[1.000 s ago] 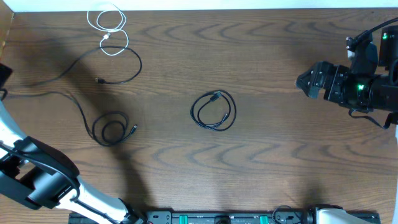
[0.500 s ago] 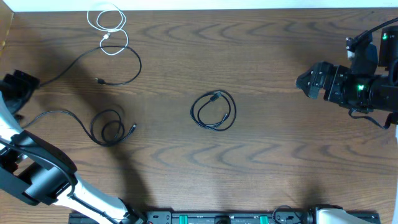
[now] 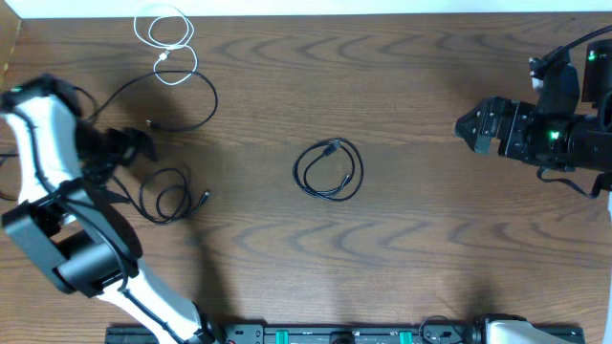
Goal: Untangle cables
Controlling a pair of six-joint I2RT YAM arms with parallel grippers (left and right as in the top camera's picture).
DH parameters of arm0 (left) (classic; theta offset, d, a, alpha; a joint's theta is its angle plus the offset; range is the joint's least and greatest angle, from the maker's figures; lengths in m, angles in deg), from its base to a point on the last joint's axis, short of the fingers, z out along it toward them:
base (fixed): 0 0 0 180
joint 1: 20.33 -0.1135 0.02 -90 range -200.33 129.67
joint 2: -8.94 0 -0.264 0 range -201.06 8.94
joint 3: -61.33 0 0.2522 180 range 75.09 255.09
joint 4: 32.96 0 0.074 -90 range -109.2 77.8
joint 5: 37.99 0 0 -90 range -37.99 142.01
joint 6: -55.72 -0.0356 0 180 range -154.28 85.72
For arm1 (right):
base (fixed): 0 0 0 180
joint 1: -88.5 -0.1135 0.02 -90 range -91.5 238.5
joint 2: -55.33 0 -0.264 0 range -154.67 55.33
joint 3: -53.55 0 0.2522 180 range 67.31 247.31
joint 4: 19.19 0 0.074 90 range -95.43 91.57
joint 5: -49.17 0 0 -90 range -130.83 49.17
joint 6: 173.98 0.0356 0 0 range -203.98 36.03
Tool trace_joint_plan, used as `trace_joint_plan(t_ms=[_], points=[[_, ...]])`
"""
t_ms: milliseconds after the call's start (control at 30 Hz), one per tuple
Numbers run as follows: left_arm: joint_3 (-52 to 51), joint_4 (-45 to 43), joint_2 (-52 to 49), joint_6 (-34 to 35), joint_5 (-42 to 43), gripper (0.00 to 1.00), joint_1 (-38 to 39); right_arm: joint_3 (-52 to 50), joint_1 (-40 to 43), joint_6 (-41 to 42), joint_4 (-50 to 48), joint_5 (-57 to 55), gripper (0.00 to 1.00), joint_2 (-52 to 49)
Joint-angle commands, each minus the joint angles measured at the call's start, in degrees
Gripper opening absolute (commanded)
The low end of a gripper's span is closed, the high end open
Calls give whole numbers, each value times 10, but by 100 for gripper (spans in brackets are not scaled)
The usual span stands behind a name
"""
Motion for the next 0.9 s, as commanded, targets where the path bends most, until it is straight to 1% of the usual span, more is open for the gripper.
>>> trace_joint_plan(t_ms=[0, 167, 200, 333, 433, 533, 633, 733, 767, 833, 867], points=[[-49, -17, -2, 7, 0, 97, 35, 0, -10, -18, -2, 3, 99, 1], [-110, -65, -2, -11, -2, 96, 82, 0, -10, -22, -2, 2, 99, 1], [-117, -71, -2, -16, -2, 94, 90, 0, -10, -22, -2, 2, 99, 1], [-128, -79, -2, -19, -2, 91, 116, 0, -10, -22, -2, 2, 99, 1], [-128, -80, -2, -19, -11, 84, 124, 0, -10, -22, -1, 2, 99, 1], [-129, -86, -2, -19, -40, 73, 125, 0, -10, -22, -1, 2, 99, 1], [-129, -92, -2, -19, -49, 62, 125, 0, -10, -22, -1, 2, 99, 1], [-129, -106, -2, -19, -54, 46, 125, 0, -10, -22, -1, 2, 99, 1], [-129, -110, -2, -19, -54, 40, 125, 0, -10, -22, 0, 2, 99, 1], [-129, -118, -2, -19, -53, 20, 125, 0, -10, -22, 1, 2, 99, 1], [-128, -120, -2, -19, -53, 8, 125, 0, -10, -22, 2, 2, 99, 1]])
